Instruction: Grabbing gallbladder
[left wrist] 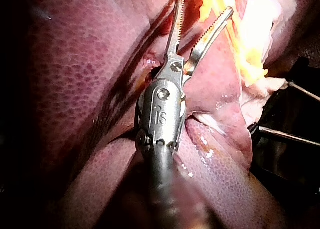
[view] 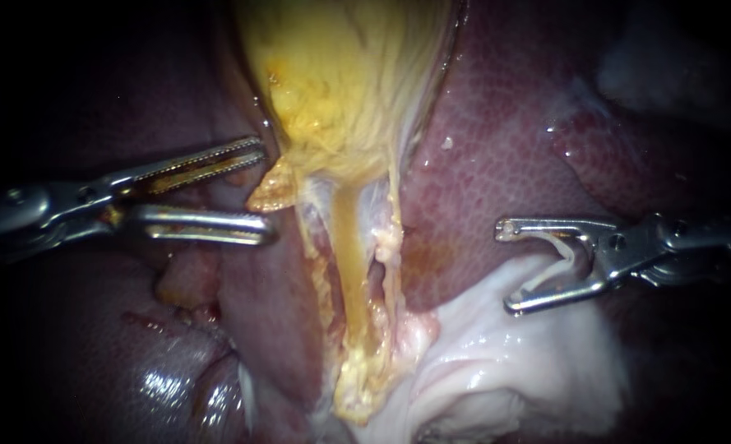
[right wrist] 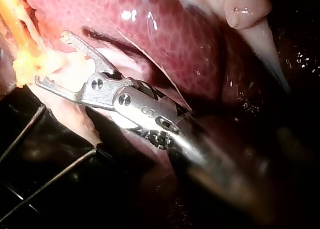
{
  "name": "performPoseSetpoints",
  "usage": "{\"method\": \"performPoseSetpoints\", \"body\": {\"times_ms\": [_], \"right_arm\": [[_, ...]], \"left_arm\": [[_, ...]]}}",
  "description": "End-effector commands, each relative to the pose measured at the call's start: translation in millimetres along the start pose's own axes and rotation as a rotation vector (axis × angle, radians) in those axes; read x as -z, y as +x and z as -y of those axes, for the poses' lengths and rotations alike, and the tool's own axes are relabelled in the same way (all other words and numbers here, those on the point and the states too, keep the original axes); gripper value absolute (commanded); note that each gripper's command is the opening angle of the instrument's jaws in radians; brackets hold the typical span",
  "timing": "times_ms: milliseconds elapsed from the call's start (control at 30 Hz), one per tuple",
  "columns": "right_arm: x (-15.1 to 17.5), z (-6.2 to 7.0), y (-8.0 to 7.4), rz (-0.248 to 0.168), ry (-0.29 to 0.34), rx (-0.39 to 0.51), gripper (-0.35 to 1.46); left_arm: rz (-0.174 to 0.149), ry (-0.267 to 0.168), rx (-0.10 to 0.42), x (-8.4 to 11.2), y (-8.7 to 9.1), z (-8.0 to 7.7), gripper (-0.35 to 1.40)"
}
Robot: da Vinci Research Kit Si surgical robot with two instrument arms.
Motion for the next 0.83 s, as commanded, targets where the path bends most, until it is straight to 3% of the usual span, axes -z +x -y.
{"method": "performPoseSetpoints", "body": {"times_ms": [33,133,200,400,833], "right_arm": [[0.0,0.0,0.0,0.000,0.000,0.000,0.60],[0.0,0.0,0.0,0.000,0.000,0.000,0.60],[0.0,0.0,0.0,0.000,0.000,0.000,0.60],[0.0,0.0,0.0,0.000,0.000,0.000,0.60],[0.0,0.0,0.0,0.000,0.000,0.000,0.60]], "left_arm": [[0.000,-0.001,0.004,-0.1,0.2,0.0,0.44],[0.004,-0.002,0.026,-0.3,0.4,0.2,0.15],[0.004,-0.001,0.061,-0.1,0.3,0.3,-0.35],[-0.054,-0.009,0.069,1.1,-1.1,0.5,-0.35],[-0.054,-0.016,0.070,1.1,-1.2,0.6,-0.35]]}}
